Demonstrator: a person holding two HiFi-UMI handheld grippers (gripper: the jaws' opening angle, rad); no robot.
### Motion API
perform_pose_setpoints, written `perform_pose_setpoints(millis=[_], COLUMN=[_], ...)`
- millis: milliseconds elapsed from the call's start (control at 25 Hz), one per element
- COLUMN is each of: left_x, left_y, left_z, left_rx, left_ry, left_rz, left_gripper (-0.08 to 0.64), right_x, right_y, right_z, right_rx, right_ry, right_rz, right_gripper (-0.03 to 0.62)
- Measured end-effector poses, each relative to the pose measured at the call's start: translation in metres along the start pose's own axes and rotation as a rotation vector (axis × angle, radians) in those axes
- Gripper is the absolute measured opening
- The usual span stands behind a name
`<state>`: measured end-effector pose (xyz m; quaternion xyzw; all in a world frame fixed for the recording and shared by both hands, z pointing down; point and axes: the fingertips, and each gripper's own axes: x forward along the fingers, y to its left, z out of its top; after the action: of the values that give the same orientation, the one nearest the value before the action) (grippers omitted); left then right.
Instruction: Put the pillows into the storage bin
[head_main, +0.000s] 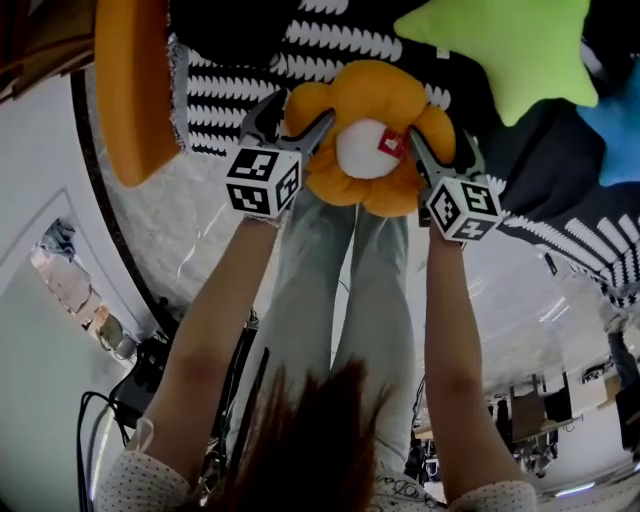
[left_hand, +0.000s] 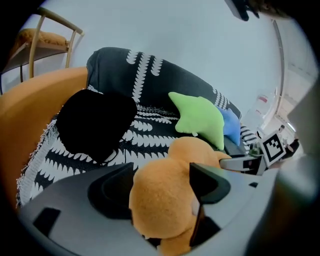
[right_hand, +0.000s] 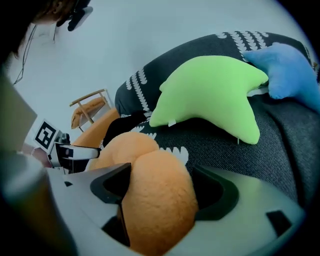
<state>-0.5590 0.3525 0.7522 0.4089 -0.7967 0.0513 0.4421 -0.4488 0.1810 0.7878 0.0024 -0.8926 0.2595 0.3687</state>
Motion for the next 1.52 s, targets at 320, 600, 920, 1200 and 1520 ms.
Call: perform_pose_setpoints(millis=[320,600,920,1200,1520], left_x=[0.008,-0.019,-0.095,-0.204,-0.343], left_y=[-0.005,-0.019,-0.031,-0.052,-0.084], left_z=[-0.013,-0.006,0.063,0.182,0.309], left_rx=[-0.039,0.018,0.035,0.059,0.152], left_ry=[0.007,0.012,-0.127,-0.334,-0.577], left_rz=[-0.025,-0.034,-0.029,-0.073,-0.141], left_gripper=[0.262,0.187,0.173,0.170,0.169], right_x=[-0.006,-0.038,-0.096,-0.180,-0.294], right_y=[0.009,0.033,0.094,0.173,0.271], right_z=[-0.001,0.011,0.086,0.204,0.319], right_rx=[-0.053,-0.095,-0.172,-0.295,-0.429], right_ry=[0.022,-0.019,-0.159,-0.327,-0.552], right_rz=[-0.008,-0.008,-0.001,-0.026,-0.032], right_gripper=[0.259,0.186,0.172,0.170,0.170])
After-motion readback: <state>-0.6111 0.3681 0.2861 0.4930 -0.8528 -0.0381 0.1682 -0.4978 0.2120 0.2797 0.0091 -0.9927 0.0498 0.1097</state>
